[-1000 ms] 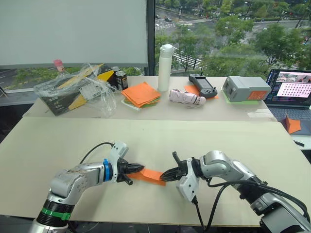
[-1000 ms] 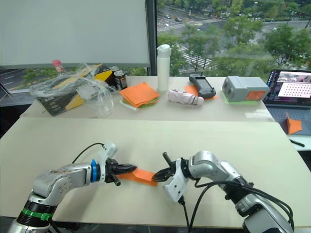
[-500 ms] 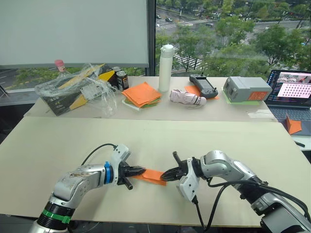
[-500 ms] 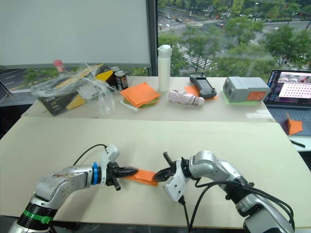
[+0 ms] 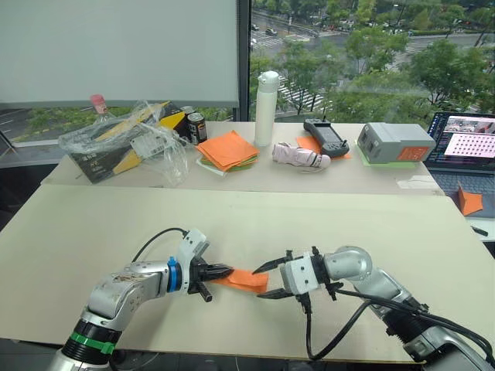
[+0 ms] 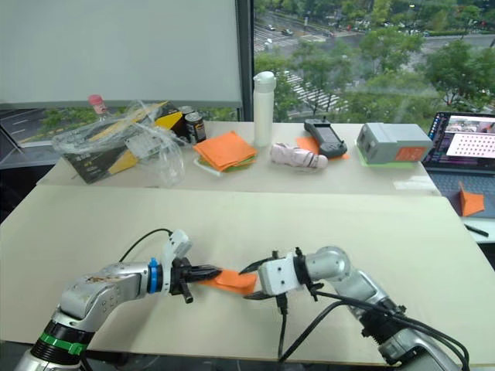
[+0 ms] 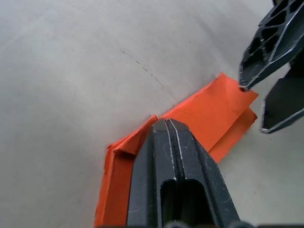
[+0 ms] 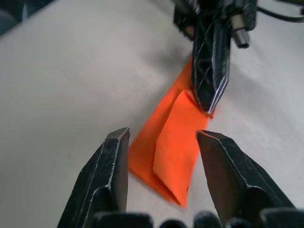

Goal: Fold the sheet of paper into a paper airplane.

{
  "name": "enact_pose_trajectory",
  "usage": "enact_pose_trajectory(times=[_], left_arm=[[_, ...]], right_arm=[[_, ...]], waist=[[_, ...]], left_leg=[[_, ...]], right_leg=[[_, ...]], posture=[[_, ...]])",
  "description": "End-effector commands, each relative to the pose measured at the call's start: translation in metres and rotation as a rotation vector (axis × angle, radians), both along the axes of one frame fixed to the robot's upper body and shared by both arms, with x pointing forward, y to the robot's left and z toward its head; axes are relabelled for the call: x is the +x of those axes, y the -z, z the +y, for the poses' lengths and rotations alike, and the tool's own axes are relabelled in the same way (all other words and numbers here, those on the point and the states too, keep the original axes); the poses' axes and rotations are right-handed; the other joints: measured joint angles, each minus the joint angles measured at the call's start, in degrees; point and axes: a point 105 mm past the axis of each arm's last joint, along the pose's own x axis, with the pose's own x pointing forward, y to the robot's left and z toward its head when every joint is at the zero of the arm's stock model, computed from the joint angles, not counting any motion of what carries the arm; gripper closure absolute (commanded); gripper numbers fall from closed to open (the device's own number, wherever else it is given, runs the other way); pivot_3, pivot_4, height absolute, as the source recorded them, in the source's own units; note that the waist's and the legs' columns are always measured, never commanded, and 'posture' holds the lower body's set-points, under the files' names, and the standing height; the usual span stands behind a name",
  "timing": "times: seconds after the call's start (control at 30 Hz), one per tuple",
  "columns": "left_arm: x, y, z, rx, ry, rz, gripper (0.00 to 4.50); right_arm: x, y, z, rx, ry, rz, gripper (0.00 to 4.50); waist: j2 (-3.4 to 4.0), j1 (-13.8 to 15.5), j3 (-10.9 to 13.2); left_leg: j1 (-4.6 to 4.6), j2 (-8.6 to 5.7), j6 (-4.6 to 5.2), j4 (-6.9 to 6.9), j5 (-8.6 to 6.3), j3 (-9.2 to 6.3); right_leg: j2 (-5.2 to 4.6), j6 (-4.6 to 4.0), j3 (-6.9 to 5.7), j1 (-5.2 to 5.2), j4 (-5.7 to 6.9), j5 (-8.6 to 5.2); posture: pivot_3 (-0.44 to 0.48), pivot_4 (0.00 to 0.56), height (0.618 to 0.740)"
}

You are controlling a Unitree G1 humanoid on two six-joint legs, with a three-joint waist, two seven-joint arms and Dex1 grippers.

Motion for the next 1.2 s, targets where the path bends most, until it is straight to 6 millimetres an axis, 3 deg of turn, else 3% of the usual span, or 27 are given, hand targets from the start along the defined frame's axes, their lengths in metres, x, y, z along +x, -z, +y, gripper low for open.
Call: enact_pose_trajectory(times=[0.03,0.13,0.17,0.33,0.37,0.8,1.2], left_arm=[[-0.002,0.021,0.01,0.07,-0.039,0.064,4.5],[-0.002,0.021,0.009,0.07,-0.038,0.065,4.5],[-0.002,0.021,0.009,0.069,-0.039,0.065,4.5],[-0.001,0.02,0.007,0.066,-0.037,0.062,4.5],[0.0,0.019,0.007,0.065,-0.038,0.059,4.5],[0.001,0.015,0.005,0.057,-0.041,0.047,4.5],[0.001,0.008,-0.011,0.024,-0.006,0.032,4.5]], right_arm=[[0.003,-0.029,0.004,0.133,0.068,0.14,2.23],[0.012,-0.04,0.009,0.205,0.149,0.248,2.23],[0.014,-0.042,0.011,0.221,0.169,0.266,2.74],[0.015,-0.029,0.016,0.173,0.173,0.158,4.41],[0.014,-0.022,0.017,0.155,0.177,0.156,4.49],[0.019,0.032,-0.001,0.002,0.251,0.15,4.49],[0.005,0.049,-0.016,-0.08,0.21,0.156,4.49]], waist=[[0.0,0.0,0.0],[0.0,0.0,0.0],[0.0,0.0,0.0],[0.01,0.2,0.0],[0.01,0.2,0.0],[0.01,0.1,0.0],[0.01,0.7,0.0]], left_leg=[[0.0,0.0,0.0,0.0,0.0,0.0],[0.0,0.0,0.01,0.0,0.0,-0.01],[0.0,0.0,0.01,0.0,-0.01,-0.02],[-0.03,-0.02,0.01,0.0,-0.01,-0.01],[-0.02,-0.02,0.01,-0.01,-0.01,-0.01],[-0.02,-0.01,0.01,-0.01,-0.01,0.0],[0.0,-0.02,0.01,-0.01,-0.01,0.01]], right_leg=[[0.0,0.0,0.0,0.0,0.0,0.0],[0.0,0.0,0.0,0.0,0.0,0.0],[0.0,0.0,0.0,-0.01,0.01,0.0],[0.0,0.0,0.0,-0.05,0.0,0.0],[0.0,0.01,0.0,-0.05,0.0,0.0],[0.0,0.01,-0.01,-0.05,0.01,0.0],[0.0,0.01,-0.01,0.0,-0.03,0.0]], posture=[[0.0,0.15,0.74],[0.0,0.15,0.74],[0.0,0.15,0.74],[0.0,0.15,0.74],[0.0,0.15,0.74],[0.0,0.15,0.74],[0.0,0.15,0.74]])
